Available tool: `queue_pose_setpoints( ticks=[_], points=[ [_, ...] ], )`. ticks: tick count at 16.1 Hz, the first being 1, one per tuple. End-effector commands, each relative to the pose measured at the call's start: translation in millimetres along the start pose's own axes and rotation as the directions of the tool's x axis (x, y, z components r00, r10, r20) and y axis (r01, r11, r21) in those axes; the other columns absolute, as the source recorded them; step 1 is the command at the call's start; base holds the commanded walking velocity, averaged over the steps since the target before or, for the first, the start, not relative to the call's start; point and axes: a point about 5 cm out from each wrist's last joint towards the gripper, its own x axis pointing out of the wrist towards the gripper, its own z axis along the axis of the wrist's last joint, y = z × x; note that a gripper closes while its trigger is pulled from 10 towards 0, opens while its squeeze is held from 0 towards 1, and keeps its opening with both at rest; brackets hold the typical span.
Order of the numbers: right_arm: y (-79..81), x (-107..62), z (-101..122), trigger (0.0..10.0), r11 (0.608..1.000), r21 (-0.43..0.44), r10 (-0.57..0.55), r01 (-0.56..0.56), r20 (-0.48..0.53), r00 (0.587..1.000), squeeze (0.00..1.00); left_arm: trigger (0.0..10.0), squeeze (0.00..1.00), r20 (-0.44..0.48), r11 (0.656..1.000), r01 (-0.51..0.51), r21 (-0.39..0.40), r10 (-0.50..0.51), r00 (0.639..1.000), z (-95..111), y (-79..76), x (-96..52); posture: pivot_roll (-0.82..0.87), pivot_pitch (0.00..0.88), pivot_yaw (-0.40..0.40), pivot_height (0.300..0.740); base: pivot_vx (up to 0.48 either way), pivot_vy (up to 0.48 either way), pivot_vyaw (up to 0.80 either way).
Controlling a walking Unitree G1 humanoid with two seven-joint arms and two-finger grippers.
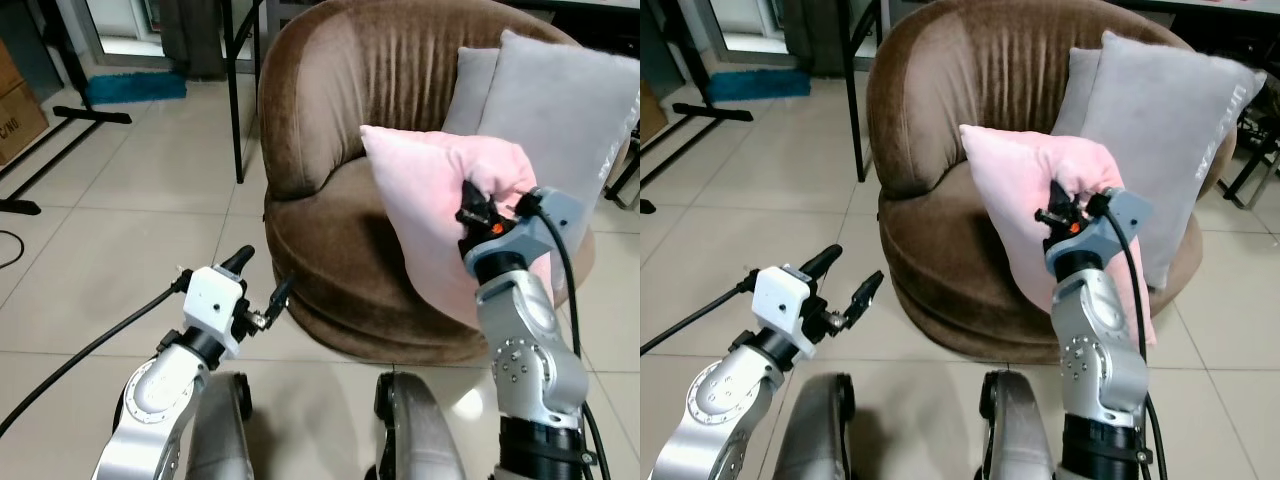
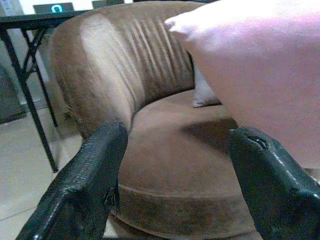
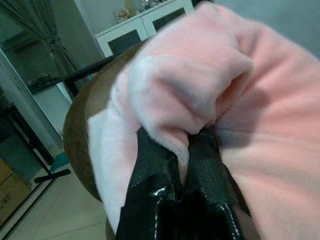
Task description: Move the pillow to the sofa from floor
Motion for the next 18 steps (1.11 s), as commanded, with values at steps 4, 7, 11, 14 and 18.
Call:
queue_pose_setpoints(
  ticks=[4, 7, 11, 14, 18],
  points=[
    [4.9, -8.0, -1, 10.0, 0.999, 0.017, 0.045, -0.045, -0.015, 0.999, 0.00, 10.0, 0.00, 0.004, 1.000, -0.028, 0.004, 0.028, 1.000, 0, 3.9, -1.6, 0.03, 0.000, -0.054, 0.620, 0.000, 0.000, 0.00],
    [10.8, -10.7, 7, 10.0, 0.997, 0.032, 0.071, -0.072, 0.011, 0.997, 0.00, 10.0, 0.00, -0.007, 0.999, -0.028, 0.026, 0.028, 1.000, 0, 7.2, -1.9, 0.02, 0.000, -0.041, 0.650, 0.000, 0.000, 0.00],
    [31.6, -9.9, 38, 10.0, 0.987, 0.079, 0.134, -0.142, 0.100, 0.986, 0.00, 10.0, 0.00, -0.020, 0.998, -0.046, 0.052, 0.047, 0.999, 0, 19.4, -7.0, 0.01, 0.000, -0.032, 0.690, 0.000, 0.000, 0.00],
    [35.9, -14.2, 44, 10.0, 0.983, 0.096, 0.143, -0.154, 0.108, 0.984, 0.00, 10.0, 0.00, -0.024, 0.998, -0.043, 0.050, 0.044, 0.999, 0, 17.4, -11.0, 0.01, 0.000, -0.026, 0.720, 0.000, 0.000, 0.00],
    [29.5, -28.0, 22, 10.0, 0.989, 0.088, 0.120, -0.119, -0.001, 0.993, 0.00, 10.0, 0.00, -0.051, 0.994, -0.052, 0.092, 0.057, 0.997, -2, 14.9, -10.8, 0.00, 0.000, -0.023, 0.740, 0.000, 0.000, 0.00]
  ],
)
